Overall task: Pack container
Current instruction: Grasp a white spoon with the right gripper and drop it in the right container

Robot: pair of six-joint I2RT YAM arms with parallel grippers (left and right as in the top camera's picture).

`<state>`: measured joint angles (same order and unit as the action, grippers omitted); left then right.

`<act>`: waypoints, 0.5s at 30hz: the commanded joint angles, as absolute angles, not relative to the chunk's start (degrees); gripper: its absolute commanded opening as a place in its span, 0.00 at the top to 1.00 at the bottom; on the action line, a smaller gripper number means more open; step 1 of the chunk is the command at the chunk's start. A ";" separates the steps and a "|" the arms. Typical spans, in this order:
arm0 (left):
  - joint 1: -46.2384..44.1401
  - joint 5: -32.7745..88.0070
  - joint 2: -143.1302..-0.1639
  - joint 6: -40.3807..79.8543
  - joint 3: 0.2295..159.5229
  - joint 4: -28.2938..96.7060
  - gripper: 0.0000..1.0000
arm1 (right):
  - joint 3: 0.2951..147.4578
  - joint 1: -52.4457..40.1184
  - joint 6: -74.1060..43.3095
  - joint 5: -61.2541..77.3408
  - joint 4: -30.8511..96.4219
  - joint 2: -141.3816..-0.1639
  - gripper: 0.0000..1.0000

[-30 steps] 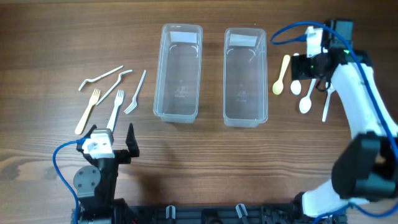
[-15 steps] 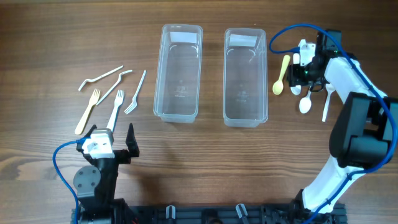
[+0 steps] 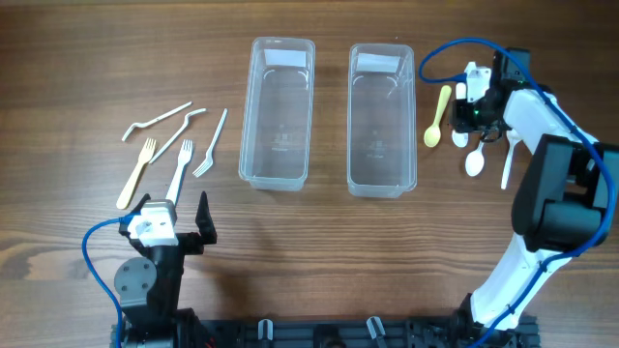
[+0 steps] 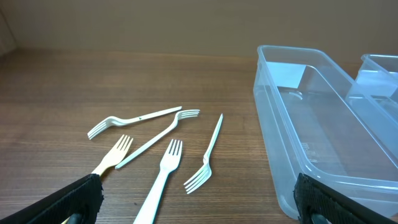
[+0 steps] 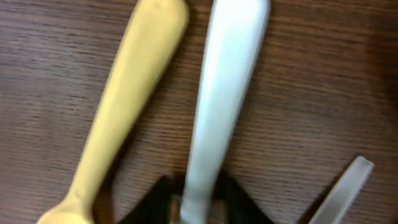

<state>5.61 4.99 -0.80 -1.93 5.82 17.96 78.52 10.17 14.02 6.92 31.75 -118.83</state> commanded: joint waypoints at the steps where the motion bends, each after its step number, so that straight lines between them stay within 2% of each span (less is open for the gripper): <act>1: 5.52 5.69 -0.38 -3.01 5.56 17.80 0.00 | 79.18 10.52 11.77 7.57 33.10 -120.86 0.93; 2: 5.52 5.69 -0.38 -3.01 5.56 17.78 0.00 | 79.18 10.52 11.75 7.55 33.56 -120.60 0.96; 7: 5.52 5.69 -0.38 -3.01 5.56 17.80 0.00 | 79.18 10.52 11.70 7.07 35.18 -114.59 0.96; 12: 5.52 5.69 -0.38 -3.01 5.56 17.80 0.00 | 79.18 10.35 8.91 4.05 37.85 -99.07 0.96; 15: 5.52 5.69 -0.38 -3.01 5.56 17.78 0.00 | 79.18 7.18 7.70 11.70 40.21 -91.88 0.96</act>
